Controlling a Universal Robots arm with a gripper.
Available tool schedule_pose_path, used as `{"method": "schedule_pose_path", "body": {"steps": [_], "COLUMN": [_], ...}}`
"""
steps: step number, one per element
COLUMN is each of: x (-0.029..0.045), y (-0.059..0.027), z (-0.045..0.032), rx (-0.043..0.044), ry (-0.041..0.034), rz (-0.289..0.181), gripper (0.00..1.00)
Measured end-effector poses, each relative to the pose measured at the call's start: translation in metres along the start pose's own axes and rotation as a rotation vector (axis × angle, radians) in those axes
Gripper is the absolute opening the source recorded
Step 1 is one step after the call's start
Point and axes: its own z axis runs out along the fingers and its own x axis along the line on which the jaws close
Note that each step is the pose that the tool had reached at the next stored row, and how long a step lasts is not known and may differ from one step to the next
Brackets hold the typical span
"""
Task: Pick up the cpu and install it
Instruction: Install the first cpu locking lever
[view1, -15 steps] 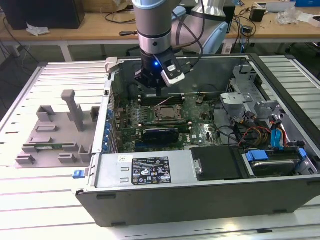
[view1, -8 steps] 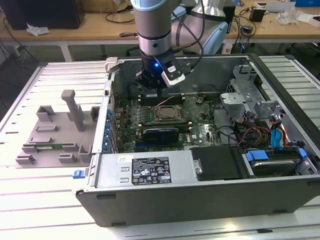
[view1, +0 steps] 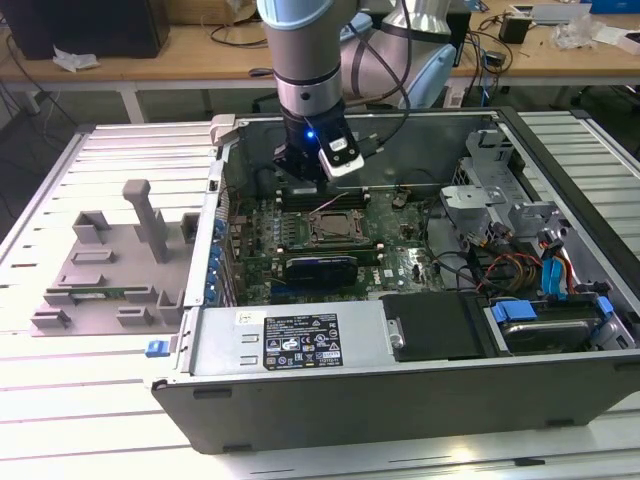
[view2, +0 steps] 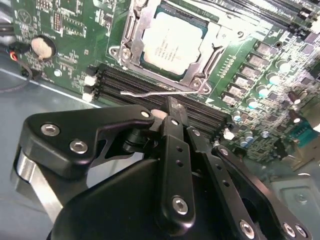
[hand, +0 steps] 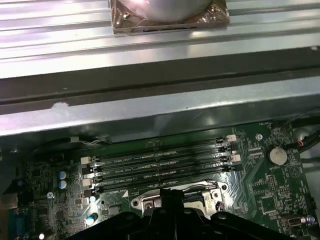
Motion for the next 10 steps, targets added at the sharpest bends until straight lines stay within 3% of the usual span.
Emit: {"method": "schedule_pose_path", "body": {"steps": [7, 10], "x": [-0.0096, -0.0094], "y": [0.0074, 0.0068], "z": [0.0105, 0.0131], "rx": [0.0001, -0.0011], "ry": [-0.001, -0.0092], "rz": [0.005, 0.004], "gripper": [0.11, 0.11]}}
